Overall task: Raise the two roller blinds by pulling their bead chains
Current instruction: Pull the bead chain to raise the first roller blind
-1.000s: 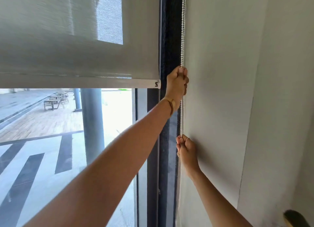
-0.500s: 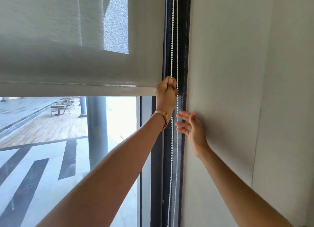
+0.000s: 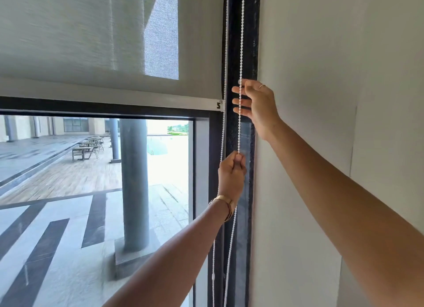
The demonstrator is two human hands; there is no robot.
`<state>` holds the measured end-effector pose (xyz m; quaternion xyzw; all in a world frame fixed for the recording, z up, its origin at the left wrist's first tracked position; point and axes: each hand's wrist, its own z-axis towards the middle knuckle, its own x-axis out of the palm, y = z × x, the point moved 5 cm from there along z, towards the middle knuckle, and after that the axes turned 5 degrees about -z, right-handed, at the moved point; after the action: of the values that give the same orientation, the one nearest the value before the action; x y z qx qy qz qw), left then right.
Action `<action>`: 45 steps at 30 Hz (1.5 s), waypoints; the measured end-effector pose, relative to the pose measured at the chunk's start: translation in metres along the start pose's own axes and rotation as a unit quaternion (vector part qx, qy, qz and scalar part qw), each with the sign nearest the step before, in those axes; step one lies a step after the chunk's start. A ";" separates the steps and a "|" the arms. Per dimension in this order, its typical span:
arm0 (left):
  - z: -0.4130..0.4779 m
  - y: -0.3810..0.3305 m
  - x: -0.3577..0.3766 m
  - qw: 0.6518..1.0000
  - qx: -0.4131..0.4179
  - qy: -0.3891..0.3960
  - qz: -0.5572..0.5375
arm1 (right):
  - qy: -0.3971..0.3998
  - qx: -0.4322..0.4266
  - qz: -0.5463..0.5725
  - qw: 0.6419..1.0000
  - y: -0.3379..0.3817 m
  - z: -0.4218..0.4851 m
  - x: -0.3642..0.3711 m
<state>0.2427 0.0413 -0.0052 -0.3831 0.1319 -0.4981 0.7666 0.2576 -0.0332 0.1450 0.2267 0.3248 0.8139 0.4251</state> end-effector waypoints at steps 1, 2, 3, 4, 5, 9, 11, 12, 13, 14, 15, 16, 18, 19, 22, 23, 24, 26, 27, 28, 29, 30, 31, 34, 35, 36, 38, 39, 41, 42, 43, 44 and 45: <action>0.001 0.001 -0.002 1.000 0.000 -0.002 0.003 | 0.003 0.010 0.011 1.000 -0.001 -0.001 0.003; 0.003 0.002 -0.004 1.000 -0.001 -0.004 0.006 | 0.005 0.017 0.016 1.000 -0.003 -0.002 0.005; 0.004 0.002 -0.006 1.000 -0.002 -0.006 0.011 | 0.006 0.022 0.017 1.000 -0.005 -0.004 0.008; 0.006 0.003 -0.008 1.000 -0.001 -0.006 0.017 | 0.007 0.025 0.014 1.000 -0.009 -0.005 0.010; 0.008 0.003 -0.010 1.000 -0.001 -0.007 0.022 | 0.008 0.027 0.011 1.000 -0.013 -0.006 0.012; 0.012 0.005 -0.018 1.000 -0.007 -0.017 0.020 | 0.028 0.032 -0.022 0.999 -0.040 -0.012 0.017; 0.014 0.007 -0.022 1.000 -0.010 -0.022 0.010 | 0.044 0.042 -0.050 0.997 -0.061 -0.021 0.019; 0.014 0.008 -0.023 1.000 -0.012 -0.020 0.001 | 0.048 0.043 -0.053 0.996 -0.072 -0.026 0.020; 0.015 0.008 -0.023 1.000 -0.014 -0.015 -0.006 | 0.048 0.040 -0.046 0.997 -0.081 -0.032 0.020; 0.016 0.008 -0.023 1.000 -0.016 -0.006 -0.010 | 0.041 0.035 -0.033 0.998 -0.087 -0.035 0.020; 0.017 0.009 -0.022 1.000 -0.020 0.003 -0.012 | 0.027 0.028 -0.023 0.999 -0.090 -0.037 0.019; 0.018 0.011 -0.021 1.000 -0.026 0.009 -0.013 | 0.012 0.021 -0.024 0.999 -0.091 -0.036 0.018; 0.019 0.014 -0.020 0.999 -0.037 0.007 -0.015 | -0.005 0.006 -0.047 0.999 -0.090 -0.034 0.017; 0.019 0.017 -0.019 0.999 -0.042 0.004 -0.016 | -0.006 0.004 -0.059 0.998 -0.091 -0.034 0.017; 0.014 0.020 -0.017 0.999 -0.042 0.017 -0.011 | -0.004 0.017 -0.078 0.997 -0.093 -0.033 0.012; 0.011 0.021 -0.016 0.999 -0.044 0.026 -0.005 | -0.001 0.020 -0.079 0.997 -0.092 -0.034 0.009; 0.005 0.023 -0.016 0.998 -0.050 0.036 0.004 | 0.004 0.022 -0.077 0.997 -0.092 -0.035 0.006; -0.011 0.034 -0.018 0.995 -0.073 0.055 0.028 | 0.022 0.028 -0.070 0.997 -0.095 -0.040 -0.001; -0.021 0.043 -0.020 0.993 -0.092 0.061 0.037 | 0.031 0.035 -0.069 0.997 -0.100 -0.045 -0.005; -0.031 0.052 -0.023 0.991 -0.110 0.063 0.040 | 0.037 0.042 -0.070 0.996 -0.106 -0.049 -0.009; -0.043 0.062 -0.028 0.989 -0.128 0.057 0.041 | 0.044 0.053 -0.077 0.995 -0.113 -0.055 -0.012; -0.054 0.071 -0.033 0.988 -0.142 0.050 0.041 | 0.046 0.064 -0.087 0.993 -0.121 -0.061 -0.017; -0.064 0.080 -0.037 0.986 -0.157 0.042 0.047 | 0.042 0.075 -0.097 0.992 -0.129 -0.067 -0.021; -0.090 0.100 -0.051 0.980 -0.186 0.013 0.074 | 0.018 0.096 -0.133 0.986 -0.155 -0.091 -0.033; -0.096 0.102 -0.054 0.979 -0.188 0.008 0.078 | 0.001 0.090 -0.151 0.984 -0.162 -0.100 -0.036; -0.100 0.103 -0.056 0.980 -0.182 0.009 0.083 | -0.022 0.075 -0.170 0.982 -0.166 -0.109 -0.040; -0.104 0.098 -0.059 0.982 -0.146 0.020 0.121 | -0.072 0.024 -0.213 0.974 -0.167 -0.131 -0.045; -0.106 0.093 -0.062 0.981 -0.118 0.028 0.152 | -0.095 0.000 -0.237 0.967 -0.164 -0.142 -0.045; -0.108 0.079 -0.067 0.972 -0.054 0.046 0.223 | -0.121 -0.036 -0.285 0.950 -0.160 -0.164 -0.042; -0.111 0.070 -0.071 0.963 -0.022 0.057 0.263 | -0.122 -0.047 -0.306 0.943 -0.158 -0.176 -0.038; -0.114 0.062 -0.075 0.949 0.006 0.068 0.308 | -0.120 -0.052 -0.327 0.936 -0.156 -0.185 -0.034; -0.120 0.052 -0.082 0.931 0.032 0.075 0.356 | -0.115 -0.055 -0.348 0.929 -0.154 -0.196 -0.028; -0.127 0.044 -0.091 0.912 0.057 0.078 0.398 | -0.108 -0.057 -0.367 0.922 -0.151 -0.206 -0.020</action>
<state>0.1548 0.0708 -0.1382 -0.2147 0.3044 -0.1864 0.9091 0.2180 -0.0547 -0.1074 0.1539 0.2905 0.5885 0.7387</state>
